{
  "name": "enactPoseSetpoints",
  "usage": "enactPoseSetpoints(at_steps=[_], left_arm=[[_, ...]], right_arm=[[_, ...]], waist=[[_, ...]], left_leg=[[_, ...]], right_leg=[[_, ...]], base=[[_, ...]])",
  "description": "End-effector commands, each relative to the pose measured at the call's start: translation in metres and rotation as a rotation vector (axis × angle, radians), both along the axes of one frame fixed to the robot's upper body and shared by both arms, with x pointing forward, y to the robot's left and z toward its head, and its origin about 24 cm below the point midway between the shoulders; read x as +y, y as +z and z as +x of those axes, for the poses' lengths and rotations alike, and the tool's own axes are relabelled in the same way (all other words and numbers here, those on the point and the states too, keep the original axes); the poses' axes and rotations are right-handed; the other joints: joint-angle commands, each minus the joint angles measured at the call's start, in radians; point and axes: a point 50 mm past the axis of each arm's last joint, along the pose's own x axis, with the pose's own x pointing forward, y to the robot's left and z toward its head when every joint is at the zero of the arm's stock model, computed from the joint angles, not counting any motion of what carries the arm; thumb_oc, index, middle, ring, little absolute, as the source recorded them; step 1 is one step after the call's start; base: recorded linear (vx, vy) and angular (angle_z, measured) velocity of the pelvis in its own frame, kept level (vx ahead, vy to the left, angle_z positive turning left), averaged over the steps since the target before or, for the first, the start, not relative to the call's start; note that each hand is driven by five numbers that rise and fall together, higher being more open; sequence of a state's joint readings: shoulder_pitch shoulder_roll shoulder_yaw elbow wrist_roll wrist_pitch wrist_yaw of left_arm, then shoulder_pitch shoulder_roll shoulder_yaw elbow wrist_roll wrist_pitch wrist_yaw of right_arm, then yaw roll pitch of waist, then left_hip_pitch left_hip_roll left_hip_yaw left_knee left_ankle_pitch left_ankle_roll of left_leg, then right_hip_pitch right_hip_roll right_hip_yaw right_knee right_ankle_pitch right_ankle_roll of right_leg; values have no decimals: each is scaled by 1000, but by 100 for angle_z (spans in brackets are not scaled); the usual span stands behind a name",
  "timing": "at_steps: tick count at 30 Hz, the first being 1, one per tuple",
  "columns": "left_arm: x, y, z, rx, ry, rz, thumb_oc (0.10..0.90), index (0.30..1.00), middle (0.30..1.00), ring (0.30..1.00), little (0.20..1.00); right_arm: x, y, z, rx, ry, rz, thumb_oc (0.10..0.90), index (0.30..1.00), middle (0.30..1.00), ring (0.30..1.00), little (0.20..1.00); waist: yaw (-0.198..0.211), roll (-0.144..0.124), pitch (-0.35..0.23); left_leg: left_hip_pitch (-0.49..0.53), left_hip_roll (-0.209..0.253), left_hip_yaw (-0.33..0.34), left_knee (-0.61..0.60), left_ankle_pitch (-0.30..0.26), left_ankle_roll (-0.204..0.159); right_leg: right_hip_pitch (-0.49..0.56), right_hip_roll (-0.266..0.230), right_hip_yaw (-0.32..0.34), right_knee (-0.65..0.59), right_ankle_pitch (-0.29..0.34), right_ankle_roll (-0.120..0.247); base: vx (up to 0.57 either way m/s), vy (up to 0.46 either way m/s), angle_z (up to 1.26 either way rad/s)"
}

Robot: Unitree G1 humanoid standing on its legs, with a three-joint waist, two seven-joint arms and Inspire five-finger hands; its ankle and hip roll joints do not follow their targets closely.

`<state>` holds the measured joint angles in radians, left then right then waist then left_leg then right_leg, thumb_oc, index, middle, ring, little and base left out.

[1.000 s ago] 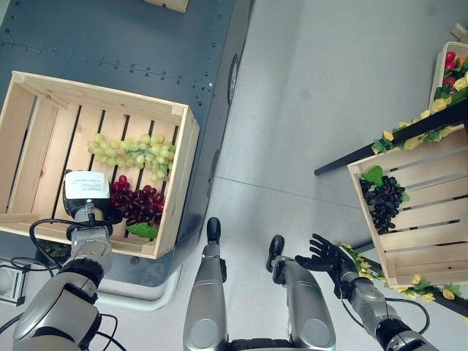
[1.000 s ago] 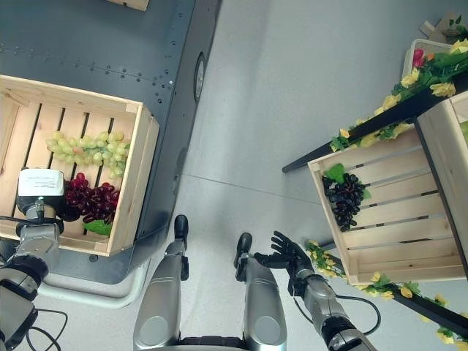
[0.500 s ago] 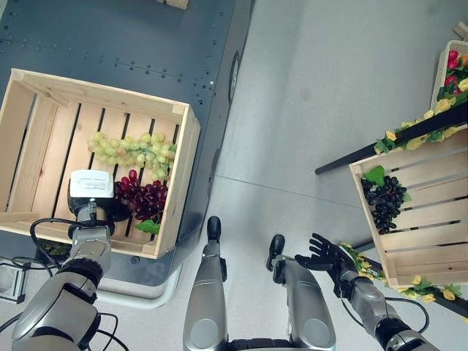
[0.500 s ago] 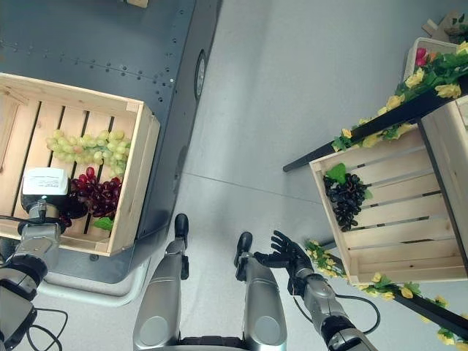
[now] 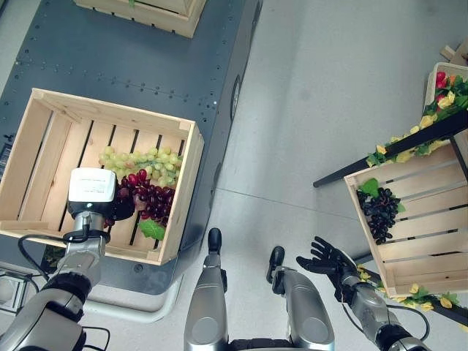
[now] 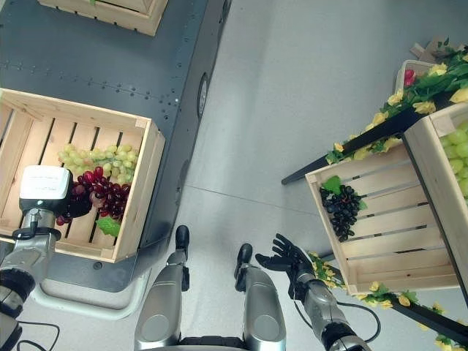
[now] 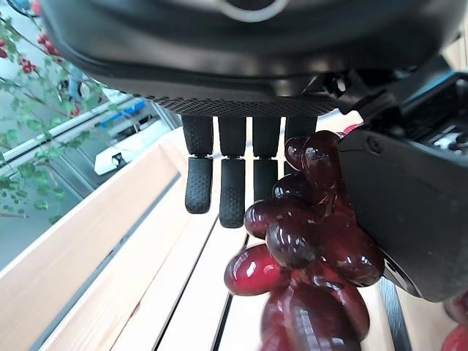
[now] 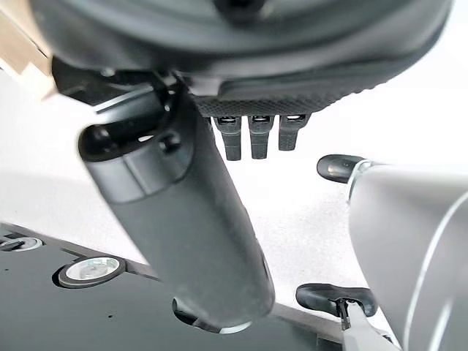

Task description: Pick up the fruits from the basket on one side to the basket on the other side

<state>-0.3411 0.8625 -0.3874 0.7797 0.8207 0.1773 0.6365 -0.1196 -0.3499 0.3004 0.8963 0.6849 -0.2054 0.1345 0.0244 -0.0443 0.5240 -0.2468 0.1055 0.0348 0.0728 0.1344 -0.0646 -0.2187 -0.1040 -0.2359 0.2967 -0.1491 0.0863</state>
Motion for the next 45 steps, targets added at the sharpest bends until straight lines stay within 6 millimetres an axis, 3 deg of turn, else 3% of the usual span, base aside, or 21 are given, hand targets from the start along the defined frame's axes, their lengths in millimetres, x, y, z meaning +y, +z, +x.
enactPoseSetpoints(at_steps=[1, 11, 18, 28, 37, 41, 45], left_arm=[[14, 65, 8, -293, -13, 123, 400, 300, 300, 300, 300], [7, 60, -23, -378, -64, 112, 400, 300, 300, 300, 300], [-6, 53, -35, -454, -131, 99, 400, 300, 300, 300, 300], [-44, 56, -26, -538, -348, 60, 400, 300, 300, 300, 300], [-73, 69, -9, -515, -502, 4, 400, 300, 300, 300, 300], [-83, 76, -4, -521, -569, -29, 400, 300, 300, 300, 300], [-93, 84, -3, -531, -623, -67, 400, 300, 300, 300, 300]], right_arm=[[-25, 11, -9, -97, -91, -3, 800, 900, 900, 900, 900], [-16, 40, -8, -294, -94, 55, 800, 900, 900, 900, 900], [0, 86, 7, -500, 42, 77, 800, 900, 900, 900, 900], [27, 165, 33, -798, 370, 71, 800, 900, 900, 900, 900], [56, 218, 40, -962, 683, -30, 800, 900, 900, 900, 900], [65, 233, 42, -1010, 778, -111, 800, 900, 900, 900, 900], [69, 235, 44, -1006, 807, -139, 800, 900, 900, 900, 900]], waist=[[-9, 30, -82], [-5, 37, -193], [-14, 33, -255], [-1, 27, -353], [17, 14, -417], [20, 8, -439], [24, 6, -451]], left_leg=[[-8, -67, 42, 63, -75, 15], [125, -70, -10, -123, -27, 4], [176, -64, -21, -160, -33, 7], [237, -75, -34, -160, -76, 18], [273, -77, -36, -160, -107, 20], [281, -75, -31, -160, -114, 19], [287, -71, -29, -160, -118, 20]], right_leg=[[56, 15, -24, -153, 111, -35], [165, 17, -25, -290, 166, -8], [210, 12, -33, -313, 165, -3], [266, 0, -23, -350, 170, 5], [304, -3, -10, -380, 174, 14], [304, -9, -1, -384, 179, 22], [305, -11, 5, -384, 181, 25]], base=[[69, -59, 6], [80, -41, 3], [61, -36, 5], [75, -20, -1], [49, -17, 0], [8, -3, 0], [0, 0, 0]])
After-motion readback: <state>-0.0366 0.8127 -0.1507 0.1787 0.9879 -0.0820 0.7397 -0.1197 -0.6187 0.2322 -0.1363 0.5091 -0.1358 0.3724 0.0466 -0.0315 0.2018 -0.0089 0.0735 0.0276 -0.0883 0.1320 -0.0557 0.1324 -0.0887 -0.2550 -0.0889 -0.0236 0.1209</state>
